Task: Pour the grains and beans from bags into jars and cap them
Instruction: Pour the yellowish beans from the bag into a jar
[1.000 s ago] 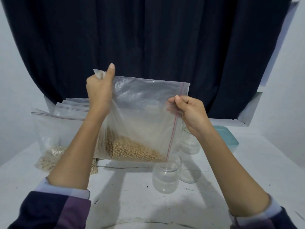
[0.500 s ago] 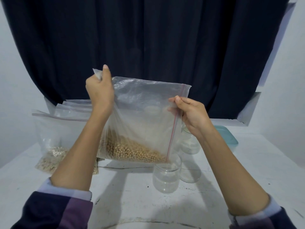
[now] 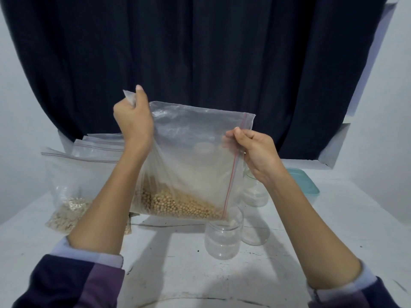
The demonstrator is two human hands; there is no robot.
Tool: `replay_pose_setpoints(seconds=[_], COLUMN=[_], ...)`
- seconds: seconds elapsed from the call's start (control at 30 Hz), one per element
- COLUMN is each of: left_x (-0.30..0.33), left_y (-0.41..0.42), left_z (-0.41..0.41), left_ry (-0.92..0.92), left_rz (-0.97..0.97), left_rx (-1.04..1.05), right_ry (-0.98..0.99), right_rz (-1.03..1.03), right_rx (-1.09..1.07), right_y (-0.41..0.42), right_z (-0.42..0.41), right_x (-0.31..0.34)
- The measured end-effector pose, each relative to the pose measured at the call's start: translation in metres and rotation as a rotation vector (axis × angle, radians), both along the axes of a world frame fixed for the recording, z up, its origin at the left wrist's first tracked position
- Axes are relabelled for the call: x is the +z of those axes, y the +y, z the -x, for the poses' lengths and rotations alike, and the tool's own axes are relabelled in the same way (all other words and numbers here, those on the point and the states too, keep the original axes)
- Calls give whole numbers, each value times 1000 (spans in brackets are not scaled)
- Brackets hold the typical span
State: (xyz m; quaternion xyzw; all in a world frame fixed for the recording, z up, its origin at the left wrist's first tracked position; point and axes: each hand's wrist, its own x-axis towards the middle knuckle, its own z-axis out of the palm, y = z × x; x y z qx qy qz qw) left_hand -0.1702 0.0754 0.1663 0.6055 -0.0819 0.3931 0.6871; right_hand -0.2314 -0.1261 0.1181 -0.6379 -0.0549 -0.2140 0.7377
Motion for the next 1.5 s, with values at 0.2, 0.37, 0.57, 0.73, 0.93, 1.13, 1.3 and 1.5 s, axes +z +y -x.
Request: replay_pose_setpoints(seconds=[0.2,0.37,0.57,0.73,0.93,1.13,1.3,1.5], left_x=[0,-3,-2,-1,-2,-4,-5,-4], left_y=[-1,-1,1,3,5,8,9,11], left_z=[-3,-4,-6,-7,-7,-10,-9,-8], left_ry=[-10,-13,-23,-28,-33,-14,-8,-15], left_rz=[-5,0,20,39,54,63,63,87], left_rx=[4,14,11,33,40,62,71,61], right_ry=[-13,-7,-2,10,-8,-30,-35,-39], right_rz=[-46,-50,18,77,107,109,96,117], right_rx=[-41,-50,-91,-108,-108,-121,-121,-117], right_y=[2,3,6,4,6,11,14,16], right_z=[-2,-3,-4,-4,-2,-3,-2,-1], right_x=[0,0,4,5,7,11,10,11])
